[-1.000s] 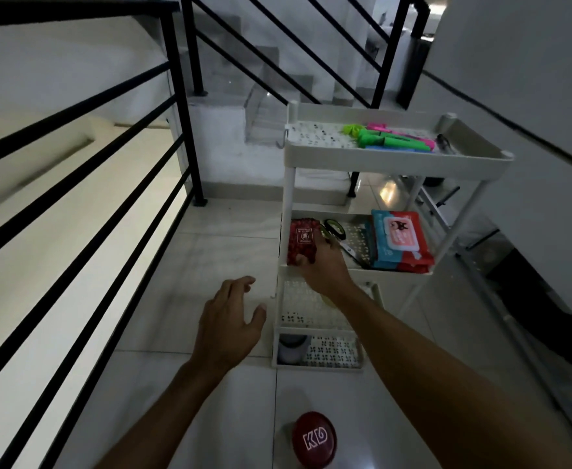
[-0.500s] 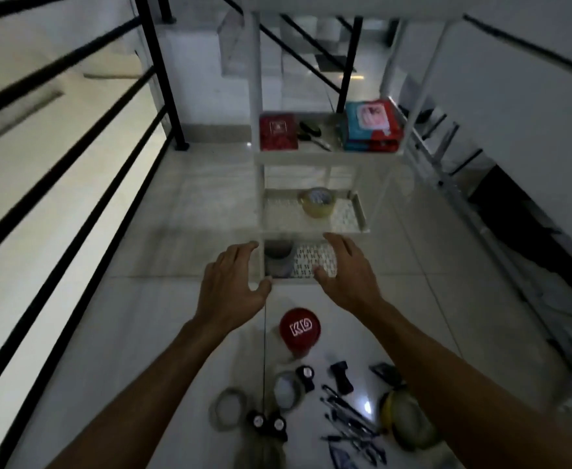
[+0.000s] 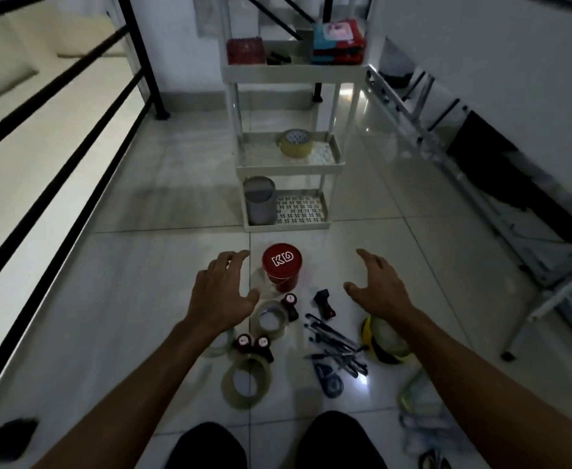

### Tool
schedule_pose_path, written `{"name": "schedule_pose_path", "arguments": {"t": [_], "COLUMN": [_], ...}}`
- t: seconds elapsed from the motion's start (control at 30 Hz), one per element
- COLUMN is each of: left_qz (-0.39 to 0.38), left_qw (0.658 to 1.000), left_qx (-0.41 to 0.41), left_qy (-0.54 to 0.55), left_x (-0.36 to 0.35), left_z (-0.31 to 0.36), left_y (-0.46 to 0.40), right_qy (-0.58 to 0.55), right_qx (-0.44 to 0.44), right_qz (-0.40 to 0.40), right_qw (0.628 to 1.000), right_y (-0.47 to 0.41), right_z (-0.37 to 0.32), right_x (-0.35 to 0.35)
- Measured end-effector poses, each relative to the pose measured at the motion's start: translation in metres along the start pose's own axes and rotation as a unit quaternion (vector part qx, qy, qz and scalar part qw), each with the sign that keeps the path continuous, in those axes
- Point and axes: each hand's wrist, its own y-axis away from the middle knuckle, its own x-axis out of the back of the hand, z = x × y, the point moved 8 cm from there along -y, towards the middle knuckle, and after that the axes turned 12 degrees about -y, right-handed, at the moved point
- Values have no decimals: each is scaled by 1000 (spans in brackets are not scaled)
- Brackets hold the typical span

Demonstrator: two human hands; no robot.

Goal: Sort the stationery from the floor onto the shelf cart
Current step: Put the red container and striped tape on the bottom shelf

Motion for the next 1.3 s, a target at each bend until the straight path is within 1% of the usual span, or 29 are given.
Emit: {"name": "schedule_pose_path", "arguments": {"t": [0.13, 0.3, 0.5, 0.63, 0.7, 0.73, 0.8, 0.87, 0.93, 1.0, 1.1, 1.2, 1.3], "left_qz": [-24, -62, -116, -131, -125, -123, -124, -129, -147, -166, -187, -181, -164], "left_qw": [1000, 997, 992, 990, 990, 991, 991, 990, 987, 982, 978, 978, 980], "left_qx": [-7, -11, 7, -4, -11, -10, 5, 34, 67, 85, 92, 97, 96], "left_qy": [-14, -36, -48, -55, -57, -54, -46, -35, -24, -17, 1, 28, 59], "left_x": [-19, -54, -112, -149, -163, -171, -185, -198, -210, -221, -234, -238, -239], "left_z": [8, 15, 16, 22, 27, 29, 31, 30, 27, 24, 22, 21, 19], "left_y": [-11, -39, -84, -102, -109, -114, -122, -127, -131, -136, -143, -149, -153], "right_qy": [0, -11, -12, 5, 1, -1, 30, 95, 102, 91, 120, 109, 81], "right_qx": [-26, -51, -65, -60, -44, -48, -106, -167, -189, -191, -185, -178, -167], "right_qz": [0, -11, -49, -49, -33, -8, 37, 30, 19, 11, -3, -15, 6], "right_qw": [1000, 999, 997, 997, 998, 999, 993, 981, 977, 977, 975, 978, 983], "right_y": [-4, -15, -25, -27, -27, -26, -21, -12, -3, 0, -2, -8, -15], "right_z": [25, 56, 95, 118, 129, 136, 157, 174, 184, 191, 195, 194, 182], "right_x": [7, -3, -43, -69, -81, -86, -95, -107, -117, -123, -125, -125, -116]}}
